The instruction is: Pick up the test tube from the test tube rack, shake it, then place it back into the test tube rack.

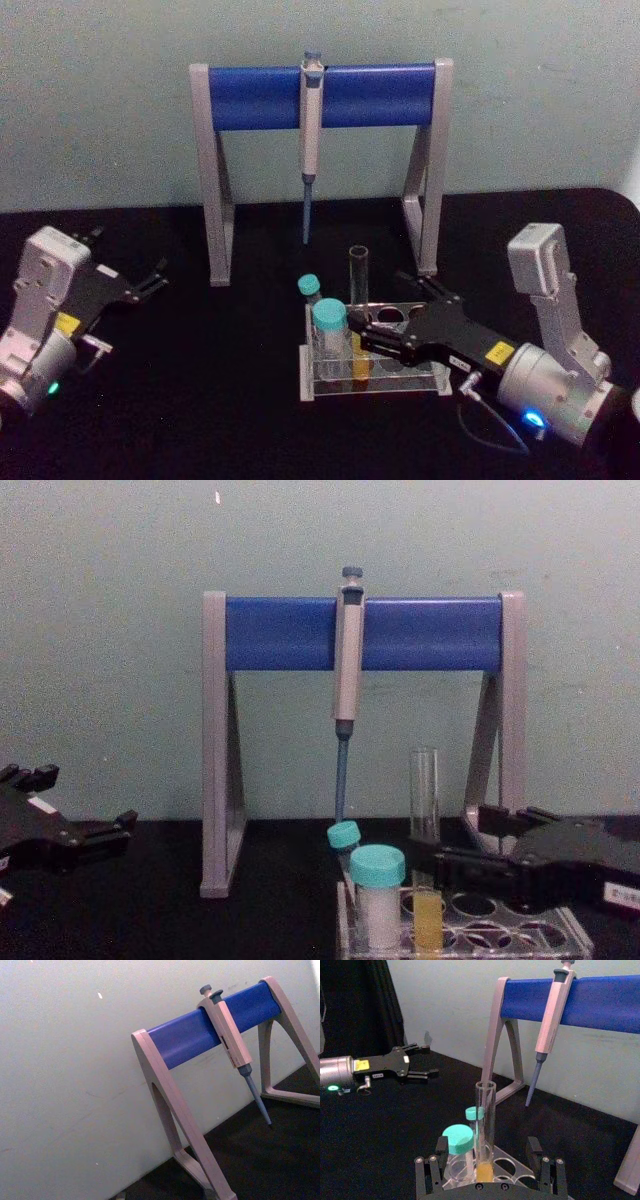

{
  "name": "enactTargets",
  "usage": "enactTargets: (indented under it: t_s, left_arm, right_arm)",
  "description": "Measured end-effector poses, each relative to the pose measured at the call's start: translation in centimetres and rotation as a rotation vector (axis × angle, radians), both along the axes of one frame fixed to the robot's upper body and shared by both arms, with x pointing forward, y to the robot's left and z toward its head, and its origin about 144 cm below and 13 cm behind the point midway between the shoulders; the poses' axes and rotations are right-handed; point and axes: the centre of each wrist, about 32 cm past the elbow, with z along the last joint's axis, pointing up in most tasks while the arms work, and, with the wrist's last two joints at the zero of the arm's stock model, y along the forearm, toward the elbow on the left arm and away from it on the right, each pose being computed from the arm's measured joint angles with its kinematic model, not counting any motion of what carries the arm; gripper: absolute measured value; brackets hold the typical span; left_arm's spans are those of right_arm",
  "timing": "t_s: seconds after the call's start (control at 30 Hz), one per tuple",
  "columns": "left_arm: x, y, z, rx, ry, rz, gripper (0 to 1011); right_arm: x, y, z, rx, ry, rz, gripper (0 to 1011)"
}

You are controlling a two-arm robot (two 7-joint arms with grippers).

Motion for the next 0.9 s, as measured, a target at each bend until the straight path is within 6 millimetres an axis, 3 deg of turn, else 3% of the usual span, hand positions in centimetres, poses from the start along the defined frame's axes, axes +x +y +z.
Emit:
enactTargets:
  t_s: [0.33,0.9]
  left_arm:
    - [0.0,0.0,0.0,0.000,0.000,0.000,1001]
    - [0.0,0.0,0.0,0.000,0.000,0.000,1001]
  right_arm:
    - [1.8,0.9,-0.1,0.003,-0.004,0.020,1000]
    - [2.4,1.4,-0.3,0.003,0.001,0.028,1000]
